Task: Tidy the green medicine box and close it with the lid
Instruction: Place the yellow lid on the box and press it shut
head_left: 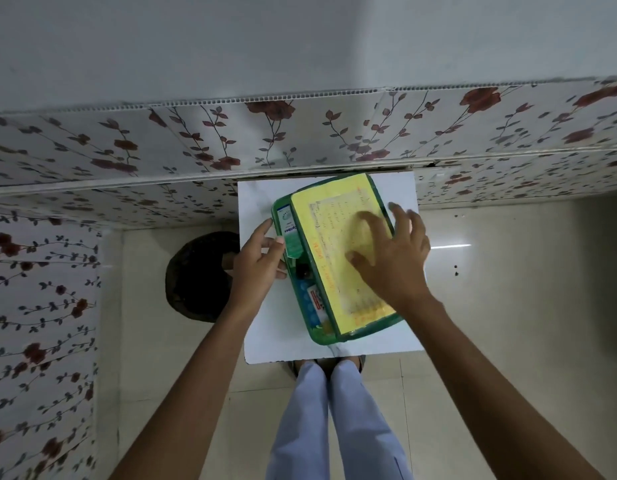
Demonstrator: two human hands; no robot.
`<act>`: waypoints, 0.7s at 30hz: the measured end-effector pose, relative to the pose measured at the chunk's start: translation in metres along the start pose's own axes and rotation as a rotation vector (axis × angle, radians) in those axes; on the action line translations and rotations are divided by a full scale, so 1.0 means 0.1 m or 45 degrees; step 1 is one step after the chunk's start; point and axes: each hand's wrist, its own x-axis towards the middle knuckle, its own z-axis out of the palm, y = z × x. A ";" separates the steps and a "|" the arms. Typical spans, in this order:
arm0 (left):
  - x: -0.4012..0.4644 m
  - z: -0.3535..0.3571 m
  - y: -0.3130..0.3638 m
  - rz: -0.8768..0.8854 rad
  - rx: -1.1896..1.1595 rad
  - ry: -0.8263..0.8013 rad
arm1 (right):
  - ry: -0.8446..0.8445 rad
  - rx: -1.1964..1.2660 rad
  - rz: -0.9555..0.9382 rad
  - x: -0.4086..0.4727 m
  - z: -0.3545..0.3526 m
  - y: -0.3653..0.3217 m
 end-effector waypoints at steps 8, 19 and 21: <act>-0.11 0.07 0.02 0.136 0.032 0.029 | -0.160 0.239 -0.032 -0.05 0.17 -0.05; -0.06 0.10 0.02 0.122 0.226 0.129 | -0.109 0.318 0.100 0.05 0.06 -0.13; -0.06 0.12 0.07 0.097 0.209 0.145 | -0.118 0.374 0.205 0.20 -0.01 -0.15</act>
